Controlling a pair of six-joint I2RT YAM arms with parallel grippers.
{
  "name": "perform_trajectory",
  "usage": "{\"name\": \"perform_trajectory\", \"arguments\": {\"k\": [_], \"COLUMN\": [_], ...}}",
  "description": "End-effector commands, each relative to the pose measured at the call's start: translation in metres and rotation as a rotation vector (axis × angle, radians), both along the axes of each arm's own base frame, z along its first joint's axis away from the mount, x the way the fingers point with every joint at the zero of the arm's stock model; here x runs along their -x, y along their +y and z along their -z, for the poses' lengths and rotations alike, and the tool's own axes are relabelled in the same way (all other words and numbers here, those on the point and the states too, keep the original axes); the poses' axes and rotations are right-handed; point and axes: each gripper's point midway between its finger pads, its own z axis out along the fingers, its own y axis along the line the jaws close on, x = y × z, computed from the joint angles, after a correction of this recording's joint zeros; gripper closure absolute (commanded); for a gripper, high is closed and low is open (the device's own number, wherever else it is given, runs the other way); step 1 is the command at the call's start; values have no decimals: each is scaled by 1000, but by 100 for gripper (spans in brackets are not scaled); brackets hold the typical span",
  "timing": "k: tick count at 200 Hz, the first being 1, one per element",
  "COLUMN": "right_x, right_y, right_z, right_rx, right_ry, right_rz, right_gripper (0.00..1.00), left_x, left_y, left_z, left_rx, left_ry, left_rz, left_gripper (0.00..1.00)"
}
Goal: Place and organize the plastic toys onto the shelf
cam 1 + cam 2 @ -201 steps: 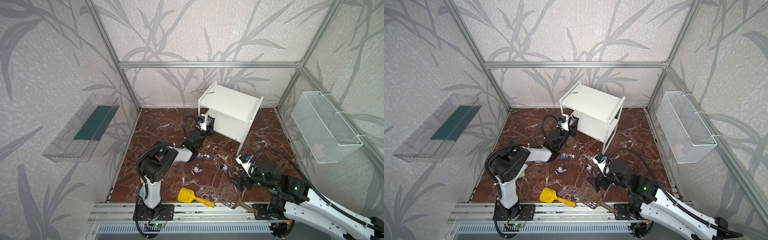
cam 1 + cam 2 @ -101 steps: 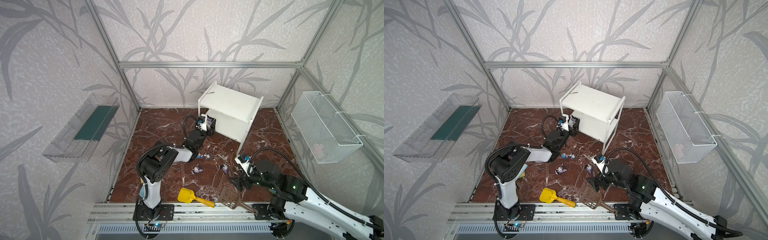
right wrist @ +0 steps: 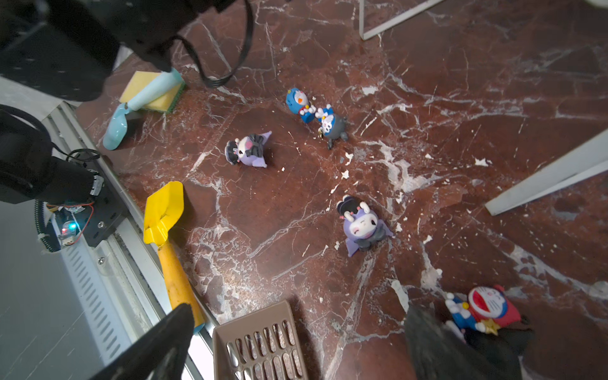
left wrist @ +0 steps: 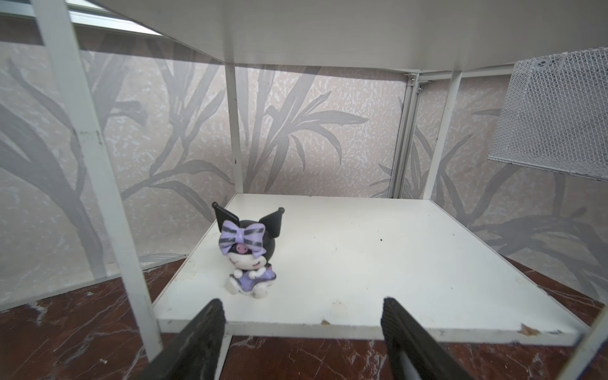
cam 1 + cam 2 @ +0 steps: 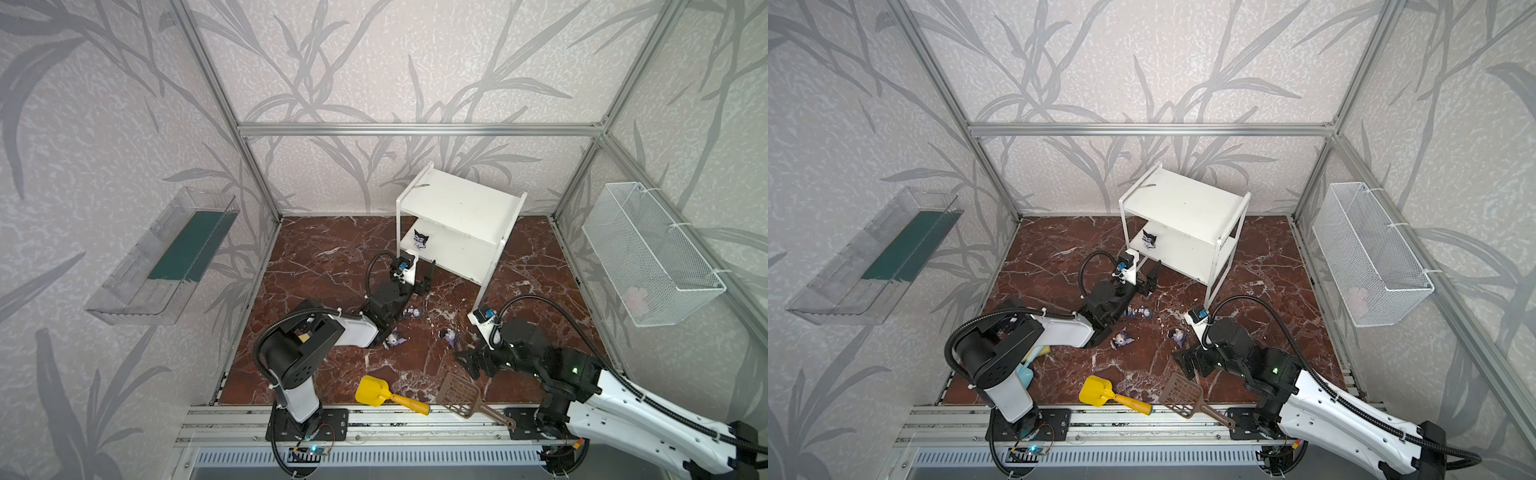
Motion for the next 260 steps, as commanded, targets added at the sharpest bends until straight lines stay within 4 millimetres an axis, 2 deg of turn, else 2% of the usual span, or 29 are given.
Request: {"name": "perform_trajectory", "arguments": {"k": [1,32,76,137,183,260], "right_x": [-4,-6,-2,4,11,21], "right_y": [-1,-4,-10,-43,-59,-67], "right_z": [15,33,47,53,49,52], "right_rx": [4,46,73,124,86,3], "right_ry": [51,113,152,160,142,189], "right_rz": [71,122,144,247,281,329], "right_gripper": [0,1,1,1,1,1], "left_x": [18,49,94,150,168,167], "left_y": [9,0,-12,-23,-36,-77], "left_z": [-13,7,41,80,101,138], "left_rx": [-9,-112,-293,-602,-826,-996], "left_ry": [-33,45,181,294,290,255], "left_rz": [-25,81,317,645,798,939], "left_gripper": [20,20,18,17,14,16]}}
